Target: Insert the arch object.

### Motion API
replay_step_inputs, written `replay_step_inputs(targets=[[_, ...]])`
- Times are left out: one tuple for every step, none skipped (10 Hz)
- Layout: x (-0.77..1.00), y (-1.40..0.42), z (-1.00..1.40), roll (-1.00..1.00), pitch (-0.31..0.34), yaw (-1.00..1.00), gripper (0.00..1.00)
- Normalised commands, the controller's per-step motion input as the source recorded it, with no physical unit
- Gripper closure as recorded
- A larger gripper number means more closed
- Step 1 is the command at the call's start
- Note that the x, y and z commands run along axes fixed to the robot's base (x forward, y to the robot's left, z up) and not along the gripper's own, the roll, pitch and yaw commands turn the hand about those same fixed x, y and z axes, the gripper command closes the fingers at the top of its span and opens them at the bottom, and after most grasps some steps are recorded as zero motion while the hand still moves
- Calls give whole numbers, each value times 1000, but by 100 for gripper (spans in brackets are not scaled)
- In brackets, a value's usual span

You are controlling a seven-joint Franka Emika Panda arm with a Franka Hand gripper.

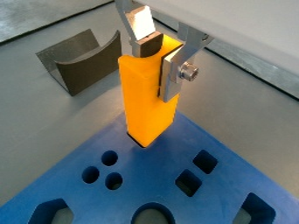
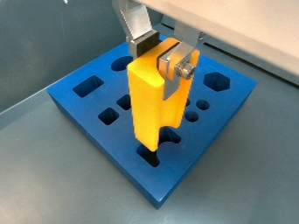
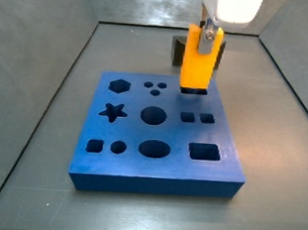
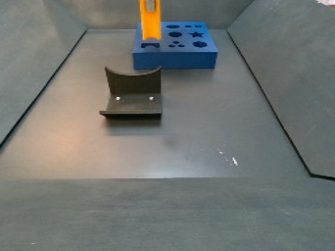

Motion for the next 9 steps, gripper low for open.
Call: replay_step_inputs(targets=[[0, 0, -311, 64, -56, 0, 100], [3, 0, -409, 39, -44, 0, 100], [17, 0, -397, 43, -17, -34, 100], [83, 37, -340, 57, 0, -97, 100], [109, 94, -291, 64, 0, -134, 100], [109, 111, -289, 71, 10, -134, 100], [123, 129, -274, 83, 19, -154, 100], [137, 89, -309, 74, 4, -163, 100], [191, 11, -389, 39, 0, -186, 100]])
